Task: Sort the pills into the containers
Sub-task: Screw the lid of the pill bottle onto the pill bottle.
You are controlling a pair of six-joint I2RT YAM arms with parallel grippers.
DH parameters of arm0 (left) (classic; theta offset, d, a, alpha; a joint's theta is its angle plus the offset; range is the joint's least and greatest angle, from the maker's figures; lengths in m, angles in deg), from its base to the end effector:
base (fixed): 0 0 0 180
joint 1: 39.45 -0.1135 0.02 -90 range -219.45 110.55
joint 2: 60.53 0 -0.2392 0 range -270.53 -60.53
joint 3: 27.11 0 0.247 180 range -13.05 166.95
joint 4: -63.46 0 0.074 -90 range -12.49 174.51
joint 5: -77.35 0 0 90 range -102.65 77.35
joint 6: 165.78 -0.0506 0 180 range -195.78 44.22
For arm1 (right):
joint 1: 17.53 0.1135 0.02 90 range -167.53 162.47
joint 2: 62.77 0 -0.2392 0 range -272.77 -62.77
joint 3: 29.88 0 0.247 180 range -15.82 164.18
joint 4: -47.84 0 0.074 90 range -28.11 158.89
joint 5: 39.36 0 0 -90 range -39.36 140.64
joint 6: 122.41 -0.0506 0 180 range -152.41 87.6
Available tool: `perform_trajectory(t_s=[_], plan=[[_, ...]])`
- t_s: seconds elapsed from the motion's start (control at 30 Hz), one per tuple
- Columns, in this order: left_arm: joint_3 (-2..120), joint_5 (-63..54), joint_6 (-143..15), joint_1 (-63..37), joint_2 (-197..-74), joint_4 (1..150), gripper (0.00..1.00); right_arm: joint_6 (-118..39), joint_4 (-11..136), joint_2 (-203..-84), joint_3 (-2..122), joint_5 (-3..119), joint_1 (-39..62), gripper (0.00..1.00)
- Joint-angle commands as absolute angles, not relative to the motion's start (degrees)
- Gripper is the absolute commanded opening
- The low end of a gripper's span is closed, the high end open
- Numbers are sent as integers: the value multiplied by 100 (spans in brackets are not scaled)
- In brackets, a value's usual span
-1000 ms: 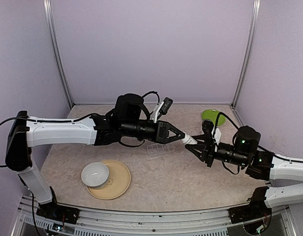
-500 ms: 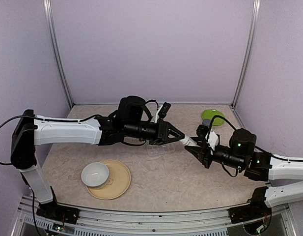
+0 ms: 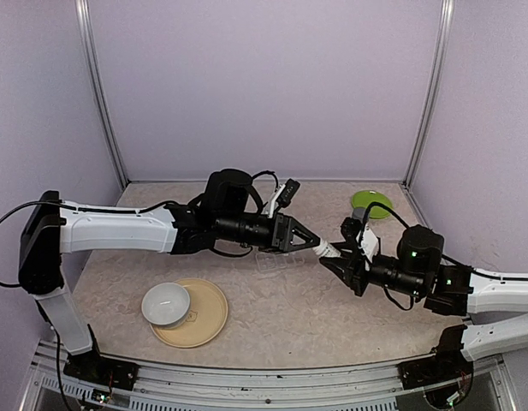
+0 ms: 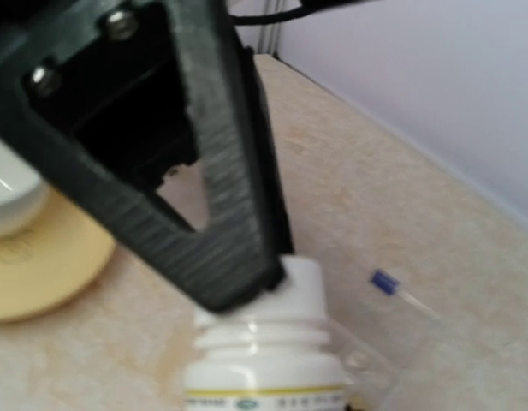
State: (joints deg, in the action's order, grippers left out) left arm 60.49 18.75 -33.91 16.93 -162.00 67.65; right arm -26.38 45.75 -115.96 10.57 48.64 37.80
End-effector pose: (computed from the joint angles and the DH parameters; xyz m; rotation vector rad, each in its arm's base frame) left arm 0.2099 -0.3633 0.2524 0.7141 2.0994 -1.5920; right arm 0.1380 0.1964 0.2275 -0.8933 1.5566 0.5924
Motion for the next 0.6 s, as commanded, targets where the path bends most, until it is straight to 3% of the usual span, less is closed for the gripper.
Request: perform_trajectory(t_s=[0.0, 0.33, 0.43, 0.57], plan=[[5909, 2753, -4528, 2092, -15998, 6535, 9, -3597, 4254, -11574, 1457, 5498, 3849, 0], [5842, 3686, -5567, 2086, -15880, 6322, 12, -4758, 4199, -11060, 1333, 6370, 3849, 0], [5809, 3570, -5521, 1994, -15809, 6243, 23, -4840, 4286, -11009, 1369, 6417, 3849, 0], [5507, 3267, -4684, 1816, -15567, 5444, 63, -4827, 4413, -10980, 1326, 6091, 3851, 0]])
